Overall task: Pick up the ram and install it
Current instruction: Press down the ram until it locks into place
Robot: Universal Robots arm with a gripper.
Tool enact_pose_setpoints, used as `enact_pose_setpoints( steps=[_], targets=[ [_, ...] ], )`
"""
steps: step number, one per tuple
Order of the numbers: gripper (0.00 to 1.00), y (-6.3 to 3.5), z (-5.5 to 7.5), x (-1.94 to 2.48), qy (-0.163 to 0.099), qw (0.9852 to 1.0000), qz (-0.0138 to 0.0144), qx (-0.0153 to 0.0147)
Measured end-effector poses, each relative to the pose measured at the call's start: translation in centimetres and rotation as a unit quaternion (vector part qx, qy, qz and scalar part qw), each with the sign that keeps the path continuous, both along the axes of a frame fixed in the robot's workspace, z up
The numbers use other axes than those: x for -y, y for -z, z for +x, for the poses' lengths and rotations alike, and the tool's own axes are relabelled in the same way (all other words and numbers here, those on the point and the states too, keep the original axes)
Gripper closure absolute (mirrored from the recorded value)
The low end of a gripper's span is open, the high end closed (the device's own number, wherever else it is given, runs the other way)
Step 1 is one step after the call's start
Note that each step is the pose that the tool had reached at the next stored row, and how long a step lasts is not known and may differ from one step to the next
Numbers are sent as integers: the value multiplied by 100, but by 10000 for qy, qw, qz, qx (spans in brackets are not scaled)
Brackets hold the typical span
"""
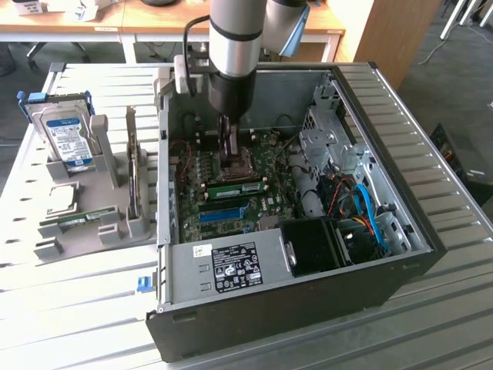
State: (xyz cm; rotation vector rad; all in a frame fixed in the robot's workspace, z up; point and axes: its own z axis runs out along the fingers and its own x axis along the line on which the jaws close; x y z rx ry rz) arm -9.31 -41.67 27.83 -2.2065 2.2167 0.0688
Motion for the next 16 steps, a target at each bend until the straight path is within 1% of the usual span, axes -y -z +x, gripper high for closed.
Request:
enact_pose_setpoints(
  steps=[16],
  targets=[
    [89, -321, 0, 0, 0, 10000, 0, -2]
  ],
)
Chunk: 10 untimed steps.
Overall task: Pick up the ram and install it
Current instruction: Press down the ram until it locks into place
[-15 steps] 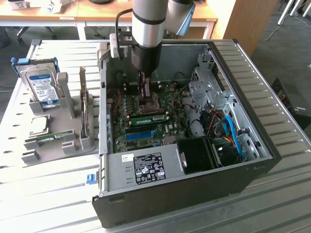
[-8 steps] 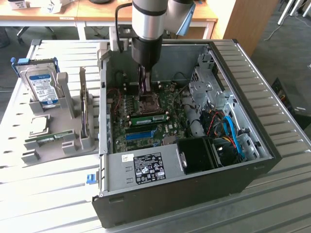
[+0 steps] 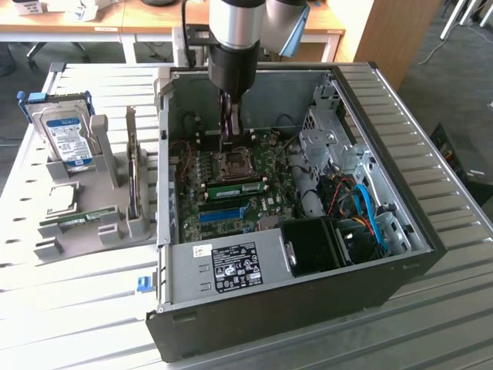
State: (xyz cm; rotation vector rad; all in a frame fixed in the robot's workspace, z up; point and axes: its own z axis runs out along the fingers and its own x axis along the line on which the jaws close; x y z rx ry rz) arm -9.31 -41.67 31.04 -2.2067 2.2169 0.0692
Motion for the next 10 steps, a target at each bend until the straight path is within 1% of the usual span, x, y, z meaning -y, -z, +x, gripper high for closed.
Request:
enact_pose_setpoints(
  steps=[10],
  targets=[
    [89, -179, 0, 0, 0, 10000, 0, 0]
  ],
)
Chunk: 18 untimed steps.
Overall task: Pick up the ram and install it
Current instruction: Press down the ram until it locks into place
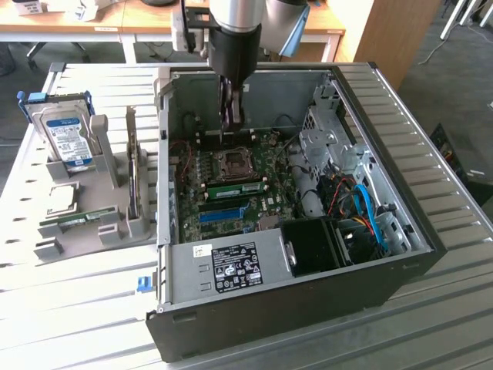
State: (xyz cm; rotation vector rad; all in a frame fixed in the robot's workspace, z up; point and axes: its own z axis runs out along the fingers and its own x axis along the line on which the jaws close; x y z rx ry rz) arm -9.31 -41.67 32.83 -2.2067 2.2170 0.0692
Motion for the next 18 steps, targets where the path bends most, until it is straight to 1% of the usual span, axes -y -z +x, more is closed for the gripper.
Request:
enact_pose_setpoints(
  steps=[8, 14, 18],
  targets=[
    [89, -107, 0, 0, 0, 10000, 0, 0],
    [89, -109, 2, 0, -1, 10000, 0, 0],
    [89, -110, 47, 0, -1, 10000, -1, 0]
  ],
)
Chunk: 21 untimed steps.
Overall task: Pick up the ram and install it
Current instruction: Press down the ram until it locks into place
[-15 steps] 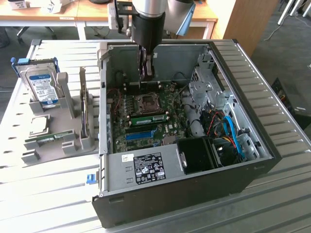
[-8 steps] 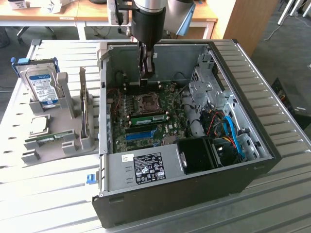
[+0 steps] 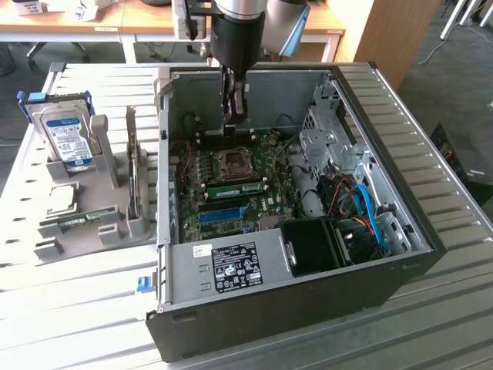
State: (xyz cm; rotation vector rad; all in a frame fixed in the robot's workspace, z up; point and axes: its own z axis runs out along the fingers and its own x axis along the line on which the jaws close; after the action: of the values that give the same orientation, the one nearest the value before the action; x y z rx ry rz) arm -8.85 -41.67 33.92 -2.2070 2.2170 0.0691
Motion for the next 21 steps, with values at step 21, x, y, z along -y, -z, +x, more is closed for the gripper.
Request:
enact_pose_setpoints(
  steps=[21],
  targets=[
    [89, 0, 385, 0, 0, 10000, -1, -2]
  ],
)
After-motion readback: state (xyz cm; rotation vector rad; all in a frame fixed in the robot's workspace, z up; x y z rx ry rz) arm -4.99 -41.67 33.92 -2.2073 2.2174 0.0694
